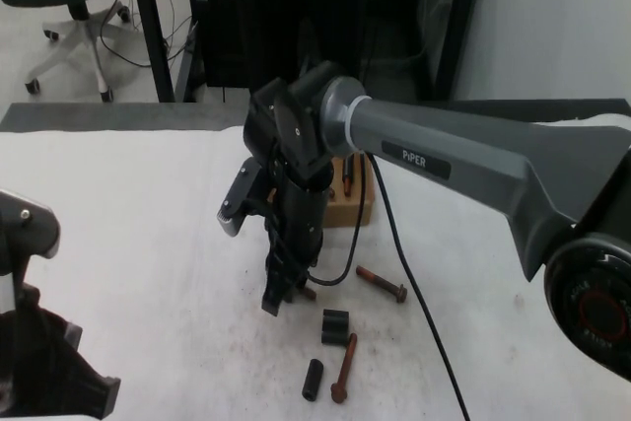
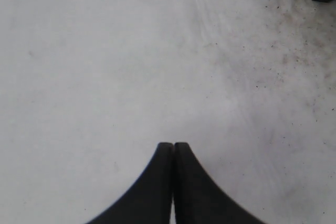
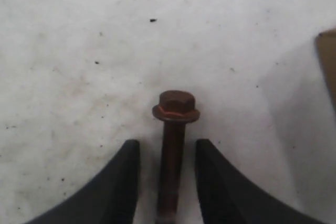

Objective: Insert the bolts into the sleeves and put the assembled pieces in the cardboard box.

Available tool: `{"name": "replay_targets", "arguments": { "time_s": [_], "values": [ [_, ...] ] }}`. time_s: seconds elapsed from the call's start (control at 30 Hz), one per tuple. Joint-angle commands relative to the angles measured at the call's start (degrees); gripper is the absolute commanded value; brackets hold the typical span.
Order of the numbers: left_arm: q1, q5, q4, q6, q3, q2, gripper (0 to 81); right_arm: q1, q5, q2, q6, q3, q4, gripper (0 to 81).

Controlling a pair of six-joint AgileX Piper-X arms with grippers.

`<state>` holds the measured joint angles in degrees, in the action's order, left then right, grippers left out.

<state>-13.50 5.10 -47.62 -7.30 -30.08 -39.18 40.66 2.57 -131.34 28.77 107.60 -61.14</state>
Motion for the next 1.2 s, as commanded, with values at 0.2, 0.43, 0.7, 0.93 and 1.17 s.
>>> {"name": "replay_targets", "arguments": {
  "time_s": [0.2, 0.43, 0.7, 0.93, 1.17],
  "values": [
    [-0.2, 0.1, -0.2, -0.2, -0.7, 0.7, 0.3, 0.1, 0.6, 0.6, 2.2, 0.2, 2.4, 33.8],
    [-0.2, 0.1, -0.2, -0.2, -0.7, 0.7, 0.3, 0.1, 0.6, 0.6, 2.6, 0.2, 3.4, 29.9],
    [-0.2, 0.1, -0.2, -0.2, -0.7, 0.7, 0.3, 0.1, 0.6, 0.2, 3.4, 0.2, 3.4, 29.8],
    [-0.2, 0.1, -0.4, -0.1, -0.7, 0.7, 0.3, 0.8, 0.5, -2.1, 2.5, 0.0, 2.8, 1.1],
    [-0.2, 0.1, -1.5, -0.3, -0.7, 0.7, 0.3, 1.2, 0.4, -1.1, -5.0, 0.1, 2.5, 0.9]
  ]
}}
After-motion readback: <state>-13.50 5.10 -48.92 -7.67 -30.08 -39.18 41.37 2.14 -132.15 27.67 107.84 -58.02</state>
